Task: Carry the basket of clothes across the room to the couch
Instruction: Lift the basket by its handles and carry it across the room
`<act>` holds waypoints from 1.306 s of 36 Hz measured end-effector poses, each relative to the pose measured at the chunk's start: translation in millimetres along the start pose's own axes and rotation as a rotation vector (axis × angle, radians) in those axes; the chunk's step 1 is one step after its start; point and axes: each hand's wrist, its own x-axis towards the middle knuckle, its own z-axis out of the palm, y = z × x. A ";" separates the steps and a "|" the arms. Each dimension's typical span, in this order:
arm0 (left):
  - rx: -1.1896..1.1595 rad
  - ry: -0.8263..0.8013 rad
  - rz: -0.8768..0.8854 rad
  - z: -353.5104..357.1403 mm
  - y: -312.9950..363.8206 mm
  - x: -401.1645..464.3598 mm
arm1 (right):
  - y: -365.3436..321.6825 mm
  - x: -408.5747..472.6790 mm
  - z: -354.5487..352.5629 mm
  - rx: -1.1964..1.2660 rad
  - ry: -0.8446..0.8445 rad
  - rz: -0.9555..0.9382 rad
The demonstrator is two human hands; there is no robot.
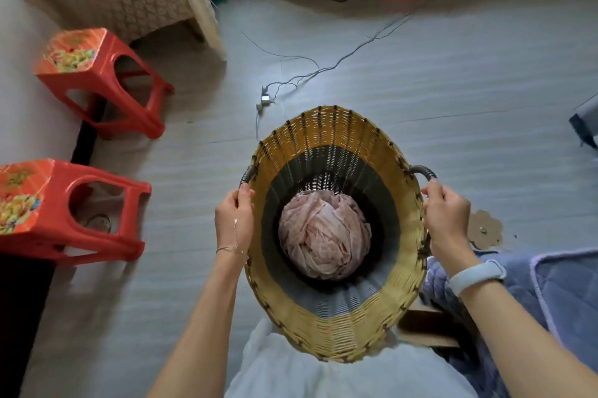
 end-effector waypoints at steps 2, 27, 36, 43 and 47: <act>0.000 -0.006 -0.020 8.9 5.6 12.8 | -7.9 17.6 7.1 -0.013 0.011 -0.013; -0.167 -0.115 -0.110 48.4 130.2 356.3 | -172.7 210.9 231.8 0.014 0.089 0.019; -0.146 -0.113 -0.078 131.4 193.5 444.3 | -202.0 317.9 252.6 0.065 0.146 0.033; -0.046 -0.129 -0.076 243.4 256.3 508.3 | -227.3 452.4 237.4 0.131 0.236 0.062; -0.056 -0.137 -0.075 308.4 310.1 532.4 | -247.7 523.9 215.9 0.154 0.239 0.079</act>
